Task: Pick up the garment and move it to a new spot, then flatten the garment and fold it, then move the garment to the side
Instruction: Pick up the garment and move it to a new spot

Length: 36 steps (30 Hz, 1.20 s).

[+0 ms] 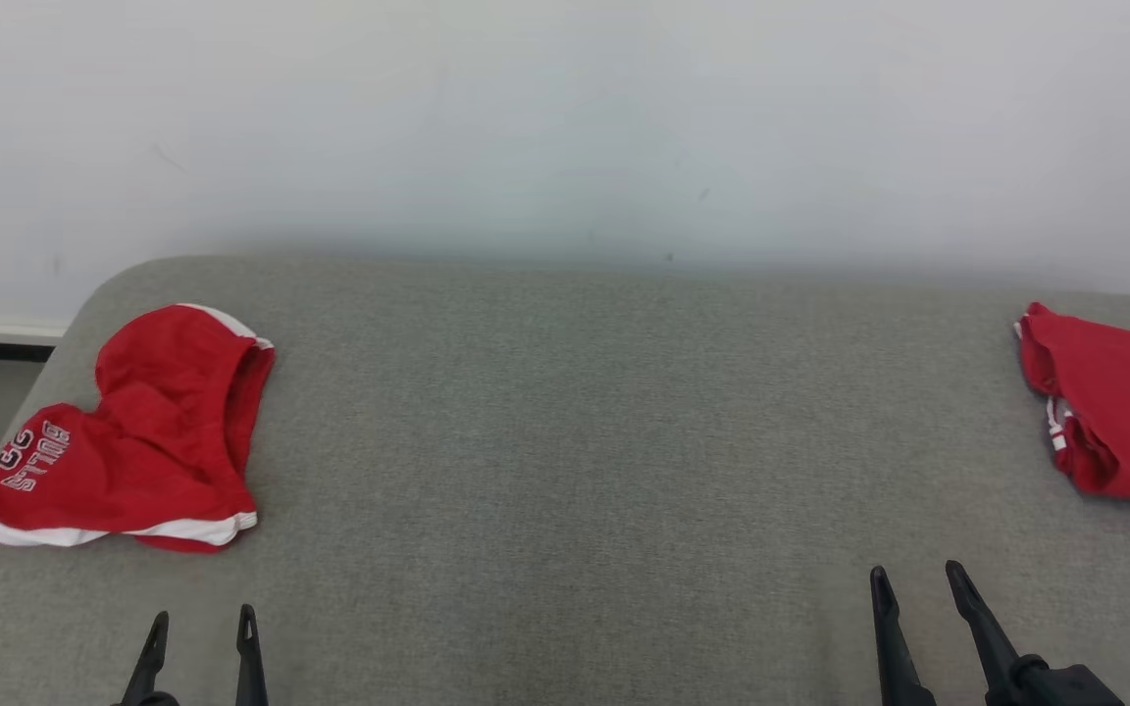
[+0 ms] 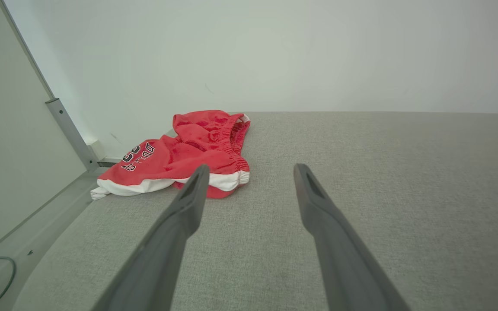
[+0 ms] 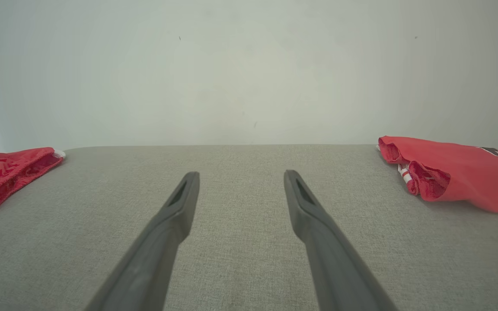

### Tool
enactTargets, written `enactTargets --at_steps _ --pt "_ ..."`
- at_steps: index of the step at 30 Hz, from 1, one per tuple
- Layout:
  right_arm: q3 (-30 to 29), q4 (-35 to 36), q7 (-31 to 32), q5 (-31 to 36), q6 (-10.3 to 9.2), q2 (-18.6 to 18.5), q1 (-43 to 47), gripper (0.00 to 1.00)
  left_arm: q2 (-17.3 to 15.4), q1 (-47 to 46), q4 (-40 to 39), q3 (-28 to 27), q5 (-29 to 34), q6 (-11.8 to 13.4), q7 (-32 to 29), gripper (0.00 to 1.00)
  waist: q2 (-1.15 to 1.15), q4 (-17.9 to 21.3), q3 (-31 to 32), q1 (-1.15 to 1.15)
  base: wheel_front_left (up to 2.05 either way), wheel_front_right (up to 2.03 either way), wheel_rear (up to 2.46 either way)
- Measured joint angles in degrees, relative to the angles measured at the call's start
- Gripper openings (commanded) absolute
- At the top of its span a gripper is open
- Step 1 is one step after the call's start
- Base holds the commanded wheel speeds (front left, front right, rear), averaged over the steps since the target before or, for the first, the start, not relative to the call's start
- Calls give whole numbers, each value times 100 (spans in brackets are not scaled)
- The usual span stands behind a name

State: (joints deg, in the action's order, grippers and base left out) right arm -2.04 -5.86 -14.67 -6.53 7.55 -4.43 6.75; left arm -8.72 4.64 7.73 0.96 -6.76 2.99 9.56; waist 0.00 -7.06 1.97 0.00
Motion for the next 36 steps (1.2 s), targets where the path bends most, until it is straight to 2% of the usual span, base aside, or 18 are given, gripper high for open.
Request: enactTargets --at_steps 21,30,36 --pt "-130 77 12 64 0 76 -25 100 -22 7 -36 19 -127 133 -7 100 0 -1521 -149 0 0 0 0" --pt "-119 137 56 101 0 74 -40 100 -30 4 -23 -5 -201 189 44 100 0 -1796 -252 0 0 0 0" --pt "-102 159 86 101 0 73 -51 100 -63 -20 27 -34 -250 207 94 100 0 -1842 -311 0 0 0 0"
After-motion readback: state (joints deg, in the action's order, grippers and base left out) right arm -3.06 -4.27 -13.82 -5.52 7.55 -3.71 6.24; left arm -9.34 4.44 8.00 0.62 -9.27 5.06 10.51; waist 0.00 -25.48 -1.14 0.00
